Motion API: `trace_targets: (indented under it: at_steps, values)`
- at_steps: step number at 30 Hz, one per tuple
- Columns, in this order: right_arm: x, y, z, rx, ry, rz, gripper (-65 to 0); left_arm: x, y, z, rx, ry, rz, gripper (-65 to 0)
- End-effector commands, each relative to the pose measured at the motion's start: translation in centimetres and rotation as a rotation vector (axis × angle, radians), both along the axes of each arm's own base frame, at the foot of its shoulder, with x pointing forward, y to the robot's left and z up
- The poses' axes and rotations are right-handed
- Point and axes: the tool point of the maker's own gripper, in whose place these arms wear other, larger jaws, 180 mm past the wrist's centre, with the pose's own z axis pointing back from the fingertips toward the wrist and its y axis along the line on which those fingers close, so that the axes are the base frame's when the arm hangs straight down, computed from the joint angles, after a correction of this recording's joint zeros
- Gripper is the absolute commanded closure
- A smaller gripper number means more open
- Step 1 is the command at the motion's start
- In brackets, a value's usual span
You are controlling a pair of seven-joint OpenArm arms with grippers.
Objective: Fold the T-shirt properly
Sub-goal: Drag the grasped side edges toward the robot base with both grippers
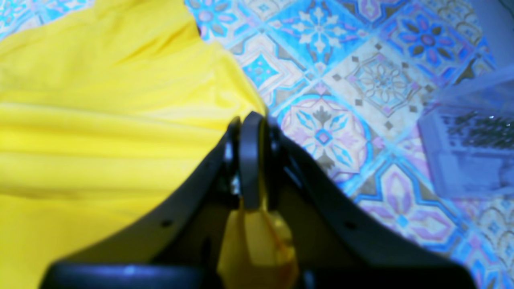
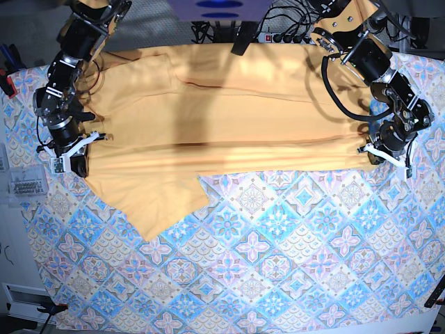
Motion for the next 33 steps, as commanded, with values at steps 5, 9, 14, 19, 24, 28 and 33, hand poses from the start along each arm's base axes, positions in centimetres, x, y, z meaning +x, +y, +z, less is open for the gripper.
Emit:
trace_targets:
  at_steps: [5,9,14,19,24,28,33]
  values:
    - [-0.8,-1.3,2.1,-0.060,-0.052,-0.003,0.0,-0.1,0.7,1.0,-0.011,-0.061,0.023,0.0]
    - [-2.4,-1.5,1.6,-0.078,-0.028,0.002,0.0,-1.1,1.5,0.9,-0.011,-0.060,0.030,0.0]
    - [-3.5,-3.4,2.6,-0.040,-0.073,-0.077,0.0,-2.4,2.4,1.7,0.009,-0.043,0.024,0.0]
    - [-4.7,-4.8,2.6,-0.038,-0.071,-0.123,0.0,-3.3,2.7,3.1,0.031,-0.072,0.019,0.0]
    - [-5.7,-4.8,2.1,-0.040,-0.050,-0.124,0.0,-4.3,2.6,2.5,0.026,-0.052,0.019,0.0]
    - [-6.0,-5.0,2.0,-0.041,-0.048,-0.129,0.0,-5.3,2.5,1.8,0.025,-0.027,0.018,0.0]
    - [-5.8,-5.8,3.9,-0.081,-0.086,-0.140,0.0,-6.4,2.5,1.2,0.025,-0.002,0.017,0.0]
